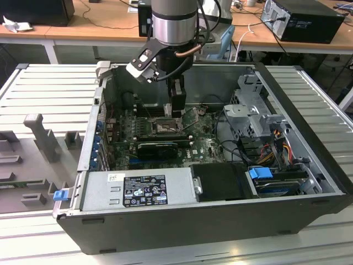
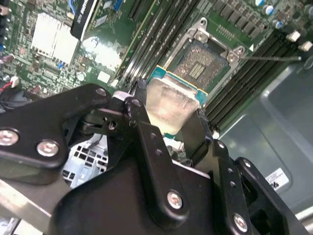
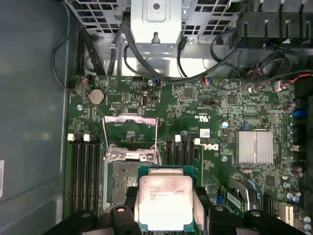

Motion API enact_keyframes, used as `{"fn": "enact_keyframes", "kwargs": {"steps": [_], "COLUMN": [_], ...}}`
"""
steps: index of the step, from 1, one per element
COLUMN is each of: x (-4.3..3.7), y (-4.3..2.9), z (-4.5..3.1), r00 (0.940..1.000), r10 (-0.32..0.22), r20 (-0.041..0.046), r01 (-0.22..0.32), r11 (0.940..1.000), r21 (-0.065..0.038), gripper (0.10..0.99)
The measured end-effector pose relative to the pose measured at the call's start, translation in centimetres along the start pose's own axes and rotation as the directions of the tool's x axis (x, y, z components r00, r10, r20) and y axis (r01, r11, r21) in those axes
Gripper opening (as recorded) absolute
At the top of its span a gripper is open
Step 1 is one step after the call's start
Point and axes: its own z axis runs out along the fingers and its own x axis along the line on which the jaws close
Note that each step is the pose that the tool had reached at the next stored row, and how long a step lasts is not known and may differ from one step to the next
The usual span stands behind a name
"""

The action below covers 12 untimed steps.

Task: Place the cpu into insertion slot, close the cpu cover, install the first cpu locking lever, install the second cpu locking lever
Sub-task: 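Place the cpu into insertion slot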

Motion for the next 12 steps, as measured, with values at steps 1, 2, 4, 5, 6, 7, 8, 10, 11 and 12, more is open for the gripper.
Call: {"fn": "enact_keyframes", "kwargs": {"steps": [1,2,4,5,6,7,8,10,11,12], "x": [0.01,0.03,0.1,0.21,0.26,0.32,0.34,0.37,0.39,0.48], "y": [-0.03,-0.06,-0.16,-0.21,-0.3,-0.51,-0.62,-0.9,-1.02,-1.13], "z": [0.12,0.21,0.39,0.53,0.6,0.73,0.83,1.22,1.41,1.72], "r00": [1.0,1.0,0.9999,0.9998,0.9998,0.9999,0.9998,0.9999,0.9998,0.9998], "r10": [-0.005,-0.009,-0.016,-0.017,-0.017,-0.017,-0.017,-0.017,-0.017,-0.017], "r20": [-0.0004,-0.0007,-0.0011,-0.0012,-0.0015,-0.0016,-0.0016,-0.0016,-0.0016,-0.0016], "r01": [0.005,0.009,0.016,0.017,0.017,0.017,0.017,0.017,0.017,0.017], "r11": [1.0,1.0,0.9999,0.9998,0.9998,0.9999,0.9999,0.9999,0.9999,0.9998], "r21": [0.0,0.001,0.001,0.001,0.001,0.001,0.001,0.001,0.001,0.001], "gripper": [0.529,0.529,0.529,0.529,0.529,0.529,0.529,0.529,0.529,0.529]}}
